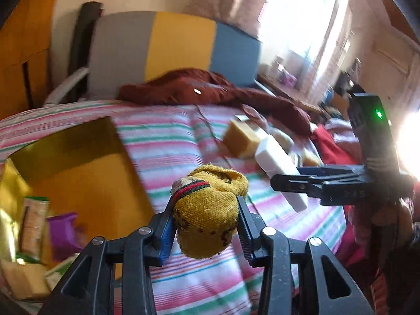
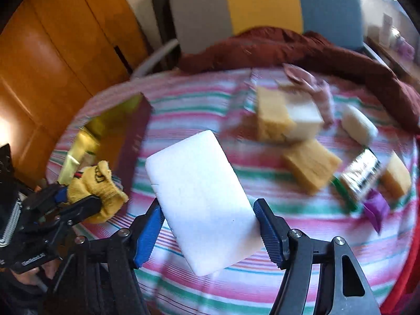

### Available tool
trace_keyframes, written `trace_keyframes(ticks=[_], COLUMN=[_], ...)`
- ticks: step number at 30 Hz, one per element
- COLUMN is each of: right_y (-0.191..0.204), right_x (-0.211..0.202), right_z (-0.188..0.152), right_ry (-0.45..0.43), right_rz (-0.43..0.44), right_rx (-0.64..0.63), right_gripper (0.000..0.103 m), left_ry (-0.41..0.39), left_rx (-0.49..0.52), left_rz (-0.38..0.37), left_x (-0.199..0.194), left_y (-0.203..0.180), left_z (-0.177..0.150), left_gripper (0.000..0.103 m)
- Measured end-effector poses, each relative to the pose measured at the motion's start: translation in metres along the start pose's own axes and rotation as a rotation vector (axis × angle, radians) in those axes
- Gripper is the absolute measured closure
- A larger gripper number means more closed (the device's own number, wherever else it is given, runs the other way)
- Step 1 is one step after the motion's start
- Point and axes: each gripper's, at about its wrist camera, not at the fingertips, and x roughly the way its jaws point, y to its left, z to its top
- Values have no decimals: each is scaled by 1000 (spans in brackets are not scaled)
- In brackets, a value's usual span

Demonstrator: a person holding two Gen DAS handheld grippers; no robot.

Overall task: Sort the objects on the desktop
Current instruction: 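Carry the yellow sock and white soap bar into the gold tray and release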

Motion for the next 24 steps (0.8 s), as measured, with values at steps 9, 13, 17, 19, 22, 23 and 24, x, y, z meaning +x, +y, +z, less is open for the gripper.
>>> trace_keyframes(ticks=[9,13,17,19,22,23,24], right_y=[100,145,180,192,205,205,207], right_x=[26,43,66,80,102,109,114], right_z=[34,40,42,43,42,43,44], right_ry=[-29,3,46,75,119,130,136], right_rz=[167,221,259,276,293,301,307], right_rx=[-90,-130,-140,-119,-85,-77,-69], right_gripper=[34,34,34,34,34,34,34], left_ry=[-83,-86,-78,-71,-55,-50,-49], left_rx=[-176,-233,-267,-282,-302,-305,-307], left_rz=[206,294,338,360,382,385,390], left_x=[-44,-55,-56,-54,-55,-54,-54], left_y=[100,146,175,188,202,205,207], left_z=[1,0,-6,-9,-17,-18,-19], left_gripper=[61,61,60,60,60,60,60])
